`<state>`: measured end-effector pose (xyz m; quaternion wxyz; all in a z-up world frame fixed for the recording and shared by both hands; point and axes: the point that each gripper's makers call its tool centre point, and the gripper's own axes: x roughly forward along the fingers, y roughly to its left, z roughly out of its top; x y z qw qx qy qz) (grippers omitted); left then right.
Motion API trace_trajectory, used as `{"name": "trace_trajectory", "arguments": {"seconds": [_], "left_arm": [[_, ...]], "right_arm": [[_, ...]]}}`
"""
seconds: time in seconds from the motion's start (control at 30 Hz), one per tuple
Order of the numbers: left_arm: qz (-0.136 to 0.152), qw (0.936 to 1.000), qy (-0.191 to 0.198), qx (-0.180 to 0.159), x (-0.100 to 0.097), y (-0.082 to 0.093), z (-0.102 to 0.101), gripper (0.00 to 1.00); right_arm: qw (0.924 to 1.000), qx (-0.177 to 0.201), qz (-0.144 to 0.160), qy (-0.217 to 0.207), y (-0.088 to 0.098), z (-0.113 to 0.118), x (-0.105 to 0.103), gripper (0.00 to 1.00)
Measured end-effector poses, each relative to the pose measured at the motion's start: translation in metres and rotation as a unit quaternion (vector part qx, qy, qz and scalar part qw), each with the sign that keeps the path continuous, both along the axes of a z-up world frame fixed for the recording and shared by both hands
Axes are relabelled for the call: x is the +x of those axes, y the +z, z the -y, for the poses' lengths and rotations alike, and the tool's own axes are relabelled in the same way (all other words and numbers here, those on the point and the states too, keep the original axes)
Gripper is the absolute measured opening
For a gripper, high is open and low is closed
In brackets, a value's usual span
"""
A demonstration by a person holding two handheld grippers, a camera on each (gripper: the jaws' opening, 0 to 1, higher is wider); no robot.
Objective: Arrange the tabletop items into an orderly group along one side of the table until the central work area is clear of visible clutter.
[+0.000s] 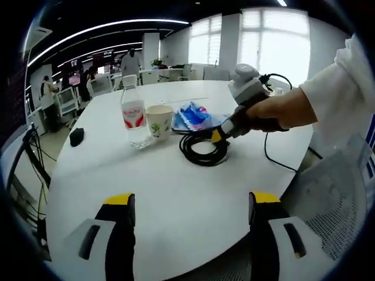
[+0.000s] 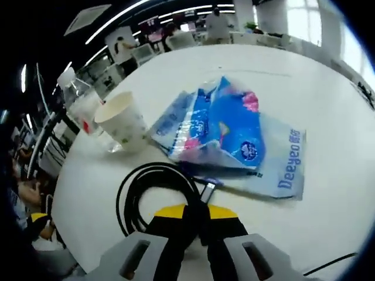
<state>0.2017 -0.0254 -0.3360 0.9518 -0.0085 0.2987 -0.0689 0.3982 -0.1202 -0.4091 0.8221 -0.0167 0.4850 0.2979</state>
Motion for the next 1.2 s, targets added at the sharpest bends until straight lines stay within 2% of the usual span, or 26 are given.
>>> {"name": "trace_trajectory", "arguments": {"seconds": [0.07,0.13,0.3,0.33,0.47,0.57,0.7,0.77,0.9,1.03,1.2], "left_arm": [[-0.001,1.0000,0.001,0.003,0.000,-0.001,-0.001,0.81],[-0.002,1.0000,0.002,0.006,-0.001,-0.001,-0.002,0.80],[-0.001,1.0000,0.005,0.008,-0.001,0.000,-0.004,0.81],[-0.001,1.0000,0.005,0.007,0.000,0.000,-0.004,0.81],[0.006,1.0000,-0.002,-0.002,0.000,0.004,0.000,0.85],[0.016,0.9998,-0.003,0.008,0.002,0.008,0.000,0.85],[0.016,0.9997,0.017,0.007,0.003,0.007,-0.010,0.89],[0.014,0.9995,0.026,0.011,0.004,0.004,-0.016,0.89],[0.009,0.9988,0.043,0.024,0.002,0.002,-0.024,0.90],[0.001,0.9978,0.061,0.025,0.002,-0.003,-0.033,0.89],[-0.002,0.9979,0.057,0.030,0.000,-0.004,-0.031,0.88]], "right_arm": [[0.9992,0.029,-0.023,-0.014,0.001,0.000,-0.002,0.07],[0.9993,0.035,-0.013,-0.011,0.007,0.006,-0.004,0.07],[0.9968,0.067,-0.025,-0.036,0.015,0.027,-0.001,0.07],[0.9958,0.075,-0.027,-0.045,0.023,0.038,-0.003,0.07],[0.9947,0.083,-0.023,-0.057,0.037,0.064,0.003,0.07],[0.9940,0.086,-0.018,-0.066,0.051,0.091,0.008,0.07],[0.9935,0.089,-0.011,-0.070,0.057,0.123,0.028,0.07],[0.9935,0.088,-0.009,-0.071,0.067,0.137,0.026,0.07],[0.9927,0.094,-0.007,-0.075,0.067,0.161,0.046,0.07],[0.9921,0.095,-0.005,-0.082,0.069,0.176,0.051,0.07],[0.9907,0.098,-0.010,-0.094,0.065,0.191,0.054,0.07]]}}
